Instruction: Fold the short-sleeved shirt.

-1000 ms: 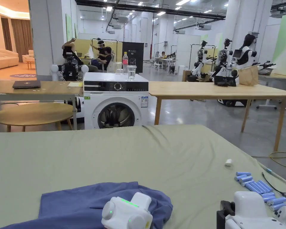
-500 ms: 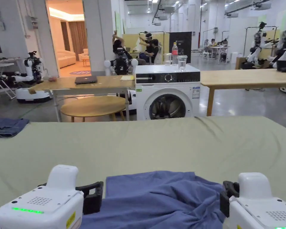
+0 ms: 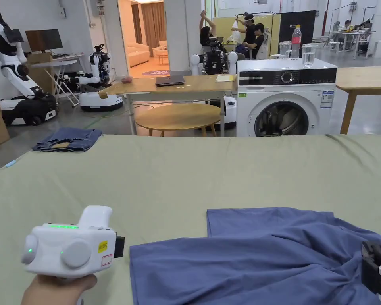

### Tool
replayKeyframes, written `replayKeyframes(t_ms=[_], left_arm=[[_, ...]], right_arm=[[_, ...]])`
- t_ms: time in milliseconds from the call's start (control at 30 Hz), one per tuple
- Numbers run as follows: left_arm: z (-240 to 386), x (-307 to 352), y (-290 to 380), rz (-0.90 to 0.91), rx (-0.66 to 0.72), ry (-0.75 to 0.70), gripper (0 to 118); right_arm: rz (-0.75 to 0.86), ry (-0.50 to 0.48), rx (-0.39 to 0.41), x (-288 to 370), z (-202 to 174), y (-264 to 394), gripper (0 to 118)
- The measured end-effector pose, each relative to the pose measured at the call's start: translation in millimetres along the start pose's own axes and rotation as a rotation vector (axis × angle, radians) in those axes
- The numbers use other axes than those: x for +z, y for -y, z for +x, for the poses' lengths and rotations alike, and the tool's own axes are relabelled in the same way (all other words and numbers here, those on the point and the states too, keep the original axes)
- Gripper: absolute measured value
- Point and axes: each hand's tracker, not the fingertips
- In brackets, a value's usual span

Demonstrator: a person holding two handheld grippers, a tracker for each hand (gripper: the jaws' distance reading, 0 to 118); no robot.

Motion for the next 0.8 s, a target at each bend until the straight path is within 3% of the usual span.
replayKeyframes(t_ms=[33, 67, 100, 133, 167, 267, 333, 367, 400, 433, 500, 600, 633, 667, 700, 733, 800], left_arm=[[3, -17, -4, -0.029, -0.02, 0.005, 0], [6, -33, -8, -0.059, -0.022, 0.015, 18], [-6, -65, -17, -0.094, -0.018, 0.013, 71], [-5, -84, -18, -0.131, -0.037, -0.015, 107], [-3, -95, -18, -0.125, -0.055, -0.029, 118], [6, -114, -13, -0.191, -0.088, -0.052, 113], [7, -123, -7, -0.238, -0.093, -0.009, 96], [2, -124, -10, -0.208, -0.058, -0.024, 94], [3, -118, -11, -0.192, -0.062, -0.027, 83], [6, -111, -13, -0.181, -0.071, -0.013, 63], [22, -82, -16, -0.123, -0.096, 0.02, 0], [32, -60, -23, -0.083, -0.121, 0.021, 0], [34, -53, -27, -0.056, -0.125, 0.015, 0], [34, -48, -29, -0.052, -0.119, 0.023, 0], [34, -44, -32, -0.052, -0.113, 0.034, 0], [34, -40, -34, -0.047, -0.109, 0.041, 0], [35, -38, -40, -0.042, -0.114, 0.043, 0]], right_arm=[[-0.005, 0.018, 0.005, 0, 3, 0, 0], [-0.008, 0.03, 0.005, -1, 7, 0, 0], [-0.014, 0.043, 0.002, -3, 13, 0, 0], [-0.018, 0.055, 0.0, -4, 19, -1, 0], [-0.022, 0.069, 0.0, -5, 24, -1, 0], [-0.042, 0.114, 0.02, -12, 42, -2, 0], [-0.065, 0.142, 0.035, -21, 54, -3, 0], [-0.076, 0.147, 0.035, -30, 62, -4, 0], [-0.089, 0.153, 0.036, -38, 70, -5, 0], [-0.115, 0.168, 0.046, -52, 82, -1, 0], [-0.166, 0.179, 0.072, -80, 99, 0, 0], [-0.216, 0.165, 0.078, -115, 123, 3, 0], [-0.223, 0.146, 0.064, -126, 130, 5, 12], [-0.24, 0.125, 0.051, -136, 134, 7, 44], [-0.285, 0.104, 0.034, -149, 140, 9, 99], [-0.331, 0.091, 0.016, -162, 143, 12, 118], [-0.309, 0.068, 0.024, -178, 145, 15, 118]])
